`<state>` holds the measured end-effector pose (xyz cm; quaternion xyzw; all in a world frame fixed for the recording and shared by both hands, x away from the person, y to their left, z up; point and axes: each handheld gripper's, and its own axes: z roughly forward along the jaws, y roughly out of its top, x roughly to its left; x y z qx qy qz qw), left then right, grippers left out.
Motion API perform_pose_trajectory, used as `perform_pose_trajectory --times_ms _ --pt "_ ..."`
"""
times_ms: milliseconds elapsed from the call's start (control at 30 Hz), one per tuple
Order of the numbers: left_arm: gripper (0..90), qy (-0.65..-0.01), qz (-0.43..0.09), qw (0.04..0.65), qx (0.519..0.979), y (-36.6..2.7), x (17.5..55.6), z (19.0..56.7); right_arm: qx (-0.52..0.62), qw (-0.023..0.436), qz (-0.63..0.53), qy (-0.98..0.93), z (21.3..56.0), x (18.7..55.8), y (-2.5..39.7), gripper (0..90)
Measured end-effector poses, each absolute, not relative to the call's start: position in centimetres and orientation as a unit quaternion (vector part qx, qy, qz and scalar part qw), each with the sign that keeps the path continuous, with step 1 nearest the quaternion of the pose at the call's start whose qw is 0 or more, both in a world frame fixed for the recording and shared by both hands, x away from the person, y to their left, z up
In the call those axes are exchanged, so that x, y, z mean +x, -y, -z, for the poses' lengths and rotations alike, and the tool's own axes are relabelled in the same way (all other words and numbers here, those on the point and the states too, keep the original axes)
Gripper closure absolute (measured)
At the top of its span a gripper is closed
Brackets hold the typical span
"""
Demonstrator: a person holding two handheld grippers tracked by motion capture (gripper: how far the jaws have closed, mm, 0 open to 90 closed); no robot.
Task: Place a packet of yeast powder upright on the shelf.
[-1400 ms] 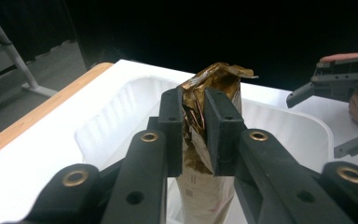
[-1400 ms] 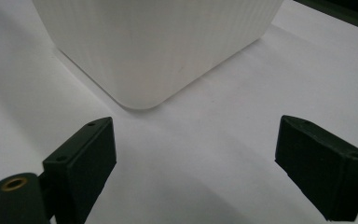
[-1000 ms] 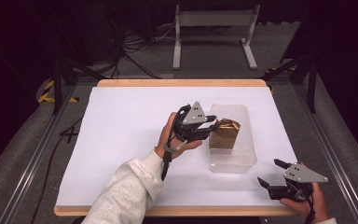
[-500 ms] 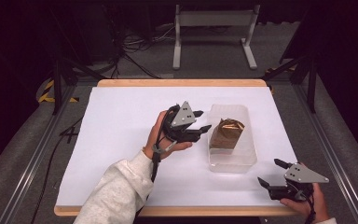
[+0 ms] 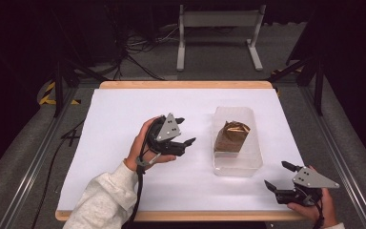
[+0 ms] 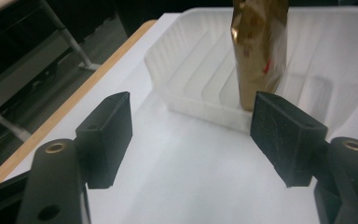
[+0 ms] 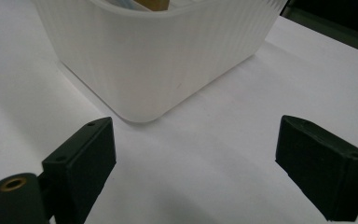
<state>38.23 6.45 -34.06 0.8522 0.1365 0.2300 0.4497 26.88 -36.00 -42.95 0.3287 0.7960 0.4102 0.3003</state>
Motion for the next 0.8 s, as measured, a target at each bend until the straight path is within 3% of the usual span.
perform_pose_trajectory --times_ms 800 --pt "22.7 -0.180 -0.253 0.389 0.867 -11.9 38.6 37.4 0.330 0.300 -0.408 -0.797 43.0 26.9 35.9 12.6"
